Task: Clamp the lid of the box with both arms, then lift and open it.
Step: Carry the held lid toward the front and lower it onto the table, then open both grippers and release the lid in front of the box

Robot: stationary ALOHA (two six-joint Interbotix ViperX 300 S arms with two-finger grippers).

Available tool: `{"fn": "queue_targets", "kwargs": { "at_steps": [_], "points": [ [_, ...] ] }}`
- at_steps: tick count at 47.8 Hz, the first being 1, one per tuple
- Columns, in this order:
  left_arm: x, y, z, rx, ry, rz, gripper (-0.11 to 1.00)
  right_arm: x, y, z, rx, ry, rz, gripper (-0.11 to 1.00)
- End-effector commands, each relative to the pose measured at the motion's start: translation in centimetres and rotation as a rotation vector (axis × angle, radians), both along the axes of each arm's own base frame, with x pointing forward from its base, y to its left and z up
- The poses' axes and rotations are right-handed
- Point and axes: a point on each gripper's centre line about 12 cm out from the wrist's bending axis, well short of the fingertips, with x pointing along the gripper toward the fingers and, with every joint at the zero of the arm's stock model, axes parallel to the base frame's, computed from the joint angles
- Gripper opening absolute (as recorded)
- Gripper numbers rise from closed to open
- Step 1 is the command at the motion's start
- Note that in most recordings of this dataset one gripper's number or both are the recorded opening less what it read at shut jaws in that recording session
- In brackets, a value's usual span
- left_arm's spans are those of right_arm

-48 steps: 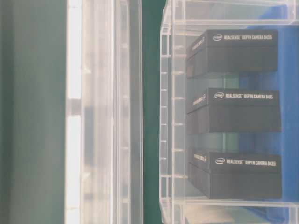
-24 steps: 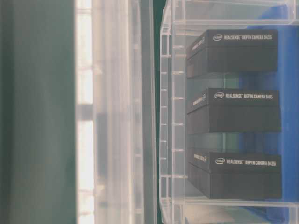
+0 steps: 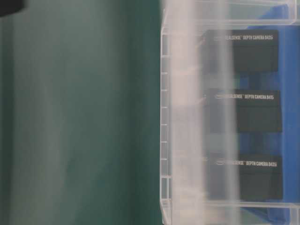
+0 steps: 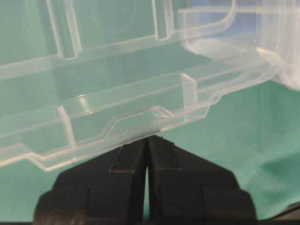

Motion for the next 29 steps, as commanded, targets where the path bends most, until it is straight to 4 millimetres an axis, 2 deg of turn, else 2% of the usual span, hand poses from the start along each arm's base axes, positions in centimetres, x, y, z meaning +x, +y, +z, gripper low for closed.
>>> {"fn": "queue_targets", "kwargs": {
  "at_steps": [1,15,29],
  "points": [
    [1.4,0.0,0.4,-0.013,-0.091,0.008,0.01,0.9,0.2,-0.3,0.036,-0.095,0.013,0.0],
    [1.7,-0.2,-6.4,-0.02,-0.056,0.034,0.01,0.2,0.5,-5.4,0.127,-0.148,0.059,0.0],
    [1.8,-0.4,-9.1,-0.041,-0.074,0.038,0.01,0.5,0.0,-8.4,0.147,-0.133,0.062,0.0]
  ]
}}
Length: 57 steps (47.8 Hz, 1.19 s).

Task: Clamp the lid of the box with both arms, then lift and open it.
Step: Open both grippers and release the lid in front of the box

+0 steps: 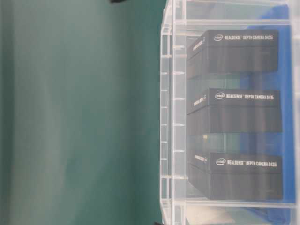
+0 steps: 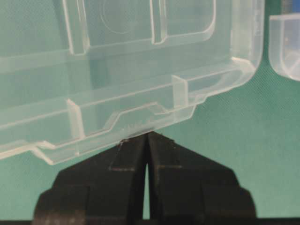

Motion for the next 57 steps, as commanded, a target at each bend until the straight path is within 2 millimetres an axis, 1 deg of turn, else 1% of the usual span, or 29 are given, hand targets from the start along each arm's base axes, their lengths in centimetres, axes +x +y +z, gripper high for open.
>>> {"fn": "queue_targets", "kwargs": {
  "at_steps": [1,5,9,24,31,36,43,51,57],
  "points": [
    [1.1,0.0,0.6,-0.024,-0.068,0.017,0.01,1.2,-0.1,0.4,0.023,-0.06,0.004,0.0],
    [1.1,0.0,0.3,-0.024,-0.063,0.018,0.01,1.5,-0.2,-0.3,0.029,-0.057,0.004,0.0],
    [1.1,0.0,0.2,-0.023,-0.06,0.018,0.01,1.7,-0.1,-0.6,0.036,-0.062,0.01,0.0],
    [1.1,0.0,0.2,-0.023,-0.061,0.019,0.01,1.8,0.0,-0.5,0.042,-0.069,0.011,0.0],
    [0.9,0.0,0.2,-0.024,-0.051,0.021,0.01,1.6,0.1,-0.4,0.045,-0.063,0.008,0.0],
    [-0.1,-0.3,0.1,-0.022,-0.032,0.007,0.01,0.9,0.2,-0.3,0.041,-0.048,0.007,0.0],
    [-1.7,-0.5,0.0,-0.031,-0.023,0.011,0.01,-0.9,0.0,-0.4,0.039,-0.01,-0.01,0.0],
    [-4.5,-0.6,-0.1,-0.043,0.005,0.039,0.01,-3.1,-0.3,-0.4,0.064,-0.003,-0.056,0.0],
    [-6.3,-1.0,0.1,-0.057,0.006,0.044,0.01,-4.9,-0.3,-0.5,0.083,-0.007,-0.084,0.0]
  ]
}}
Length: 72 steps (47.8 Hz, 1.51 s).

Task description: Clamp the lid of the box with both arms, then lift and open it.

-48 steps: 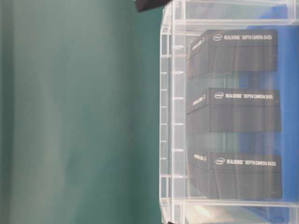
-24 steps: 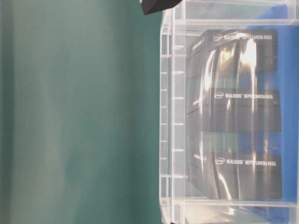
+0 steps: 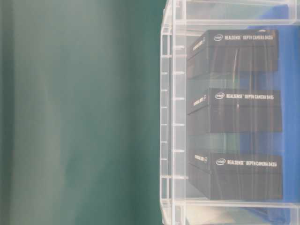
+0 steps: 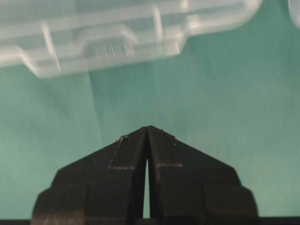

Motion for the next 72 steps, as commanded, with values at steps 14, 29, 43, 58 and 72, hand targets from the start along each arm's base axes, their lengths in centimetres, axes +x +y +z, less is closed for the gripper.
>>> {"fn": "queue_targets", "kwargs": {
  "at_steps": [14,29,43,58,72],
  "points": [
    [-1.2,-0.3,1.1,-0.022,-0.044,-0.012,0.01,-1.3,0.0,1.0,0.028,-0.05,-0.018,0.0],
    [0.7,-2.3,4.7,-0.062,-0.132,-0.054,0.01,0.8,1.8,5.6,0.069,-0.149,-0.01,0.0],
    [2.3,-5.5,10.2,-0.092,-0.22,-0.144,0.01,2.2,3.8,11.4,0.099,-0.242,0.008,0.0],
    [2.8,-5.0,11.7,-0.092,-0.253,-0.133,0.01,2.8,3.2,13.1,0.042,-0.321,0.043,0.0],
    [3.4,-2.3,17.6,0.032,-0.507,-0.213,0.01,3.0,0.9,18.9,-0.075,-0.563,0.091,0.0]
  ]
}}
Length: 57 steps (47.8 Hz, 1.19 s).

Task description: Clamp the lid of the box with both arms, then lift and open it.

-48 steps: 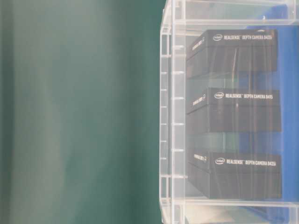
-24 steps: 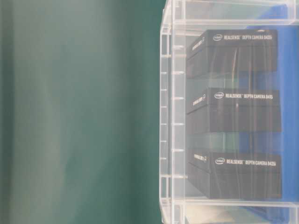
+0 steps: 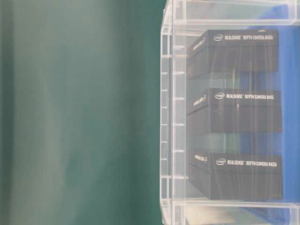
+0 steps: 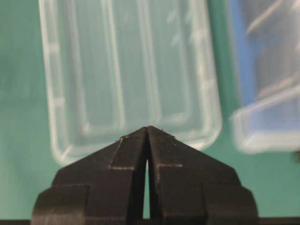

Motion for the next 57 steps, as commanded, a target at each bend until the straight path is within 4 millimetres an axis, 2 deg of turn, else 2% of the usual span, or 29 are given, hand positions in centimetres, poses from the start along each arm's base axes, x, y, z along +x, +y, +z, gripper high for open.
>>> {"fn": "queue_targets", "kwargs": {
  "at_steps": [1,4,10,17,29,42,50,57],
  "points": [
    [0.3,1.0,3.4,0.031,-0.137,-0.008,0.01,0.0,-1.1,3.2,-0.021,-0.113,-0.004,0.0],
    [0.2,1.9,5.0,0.059,-0.212,-0.004,0.01,-0.1,-1.9,4.2,-0.044,-0.161,-0.013,0.0],
    [0.1,3.9,6.6,0.064,-0.276,0.052,0.01,-0.5,-4.0,5.8,-0.085,-0.232,-0.056,0.0],
    [0.1,6.5,7.5,0.061,-0.332,0.131,0.01,-1.1,-7.0,7.3,-0.134,-0.299,-0.13,0.0],
    [-0.3,10.0,9.1,0.114,-0.454,0.186,0.01,-2.9,-10.8,9.5,-0.21,-0.409,-0.215,0.0],
    [-1.8,12.9,10.8,0.173,-0.592,0.236,0.01,-4.3,-13.7,9.7,-0.28,-0.433,-0.306,0.0],
    [-2.7,14.7,10.9,0.216,-0.618,0.292,0.01,-5.2,-15.3,9.5,-0.302,-0.437,-0.359,0.0],
    [-3.2,15.5,10.6,0.221,-0.645,0.322,0.01,-5.5,-15.7,9.1,-0.302,-0.454,-0.354,0.0]
  ]
}}
